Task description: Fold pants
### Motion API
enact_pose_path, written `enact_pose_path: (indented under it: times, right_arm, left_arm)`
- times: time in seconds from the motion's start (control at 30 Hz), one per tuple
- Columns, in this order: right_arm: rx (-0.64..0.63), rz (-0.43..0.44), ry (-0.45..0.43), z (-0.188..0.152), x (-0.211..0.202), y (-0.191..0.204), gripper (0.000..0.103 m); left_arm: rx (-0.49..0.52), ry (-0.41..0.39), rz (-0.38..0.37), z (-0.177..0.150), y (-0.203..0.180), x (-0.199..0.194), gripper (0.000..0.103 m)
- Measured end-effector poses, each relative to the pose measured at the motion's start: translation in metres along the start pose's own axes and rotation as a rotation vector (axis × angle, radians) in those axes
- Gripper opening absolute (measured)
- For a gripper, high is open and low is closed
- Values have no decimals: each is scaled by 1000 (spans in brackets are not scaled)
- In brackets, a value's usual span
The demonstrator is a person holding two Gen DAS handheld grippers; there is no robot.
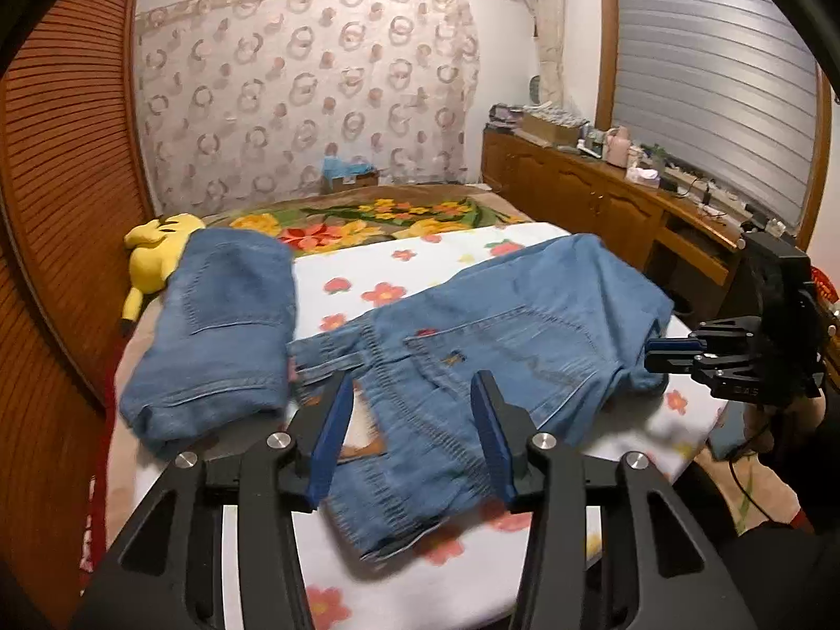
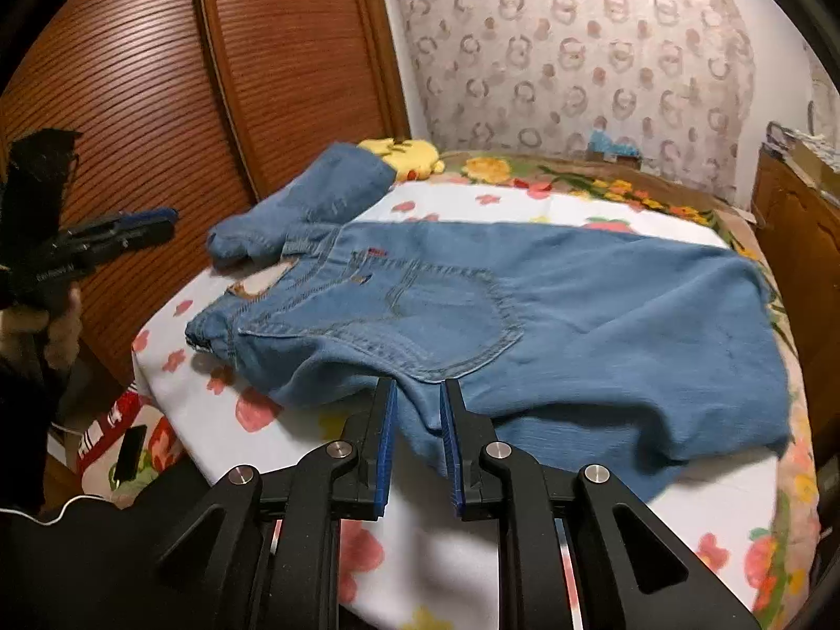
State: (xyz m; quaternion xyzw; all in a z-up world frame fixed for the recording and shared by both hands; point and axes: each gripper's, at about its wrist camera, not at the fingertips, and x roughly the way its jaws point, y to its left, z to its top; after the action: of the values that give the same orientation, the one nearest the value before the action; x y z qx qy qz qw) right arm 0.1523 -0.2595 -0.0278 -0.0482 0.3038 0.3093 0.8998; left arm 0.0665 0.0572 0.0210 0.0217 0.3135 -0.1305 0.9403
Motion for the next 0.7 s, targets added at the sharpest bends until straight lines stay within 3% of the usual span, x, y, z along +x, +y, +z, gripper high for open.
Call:
enact_pose_path:
  times: [0.1, 0.2, 0.7]
  right_arm:
    - [9, -35, -22, -5, -11, -6, 28]
    - [27, -93, -31, -9, -17, -16, 37]
    - [164, -320, -15, -28, -28, -84, 46]
  left_arm:
    - [2, -9, -27, 2, -10, 11, 75]
    - [-7, 5, -66, 4, -20, 30, 77]
    - [0, 108, -71, -13, -51, 82, 77]
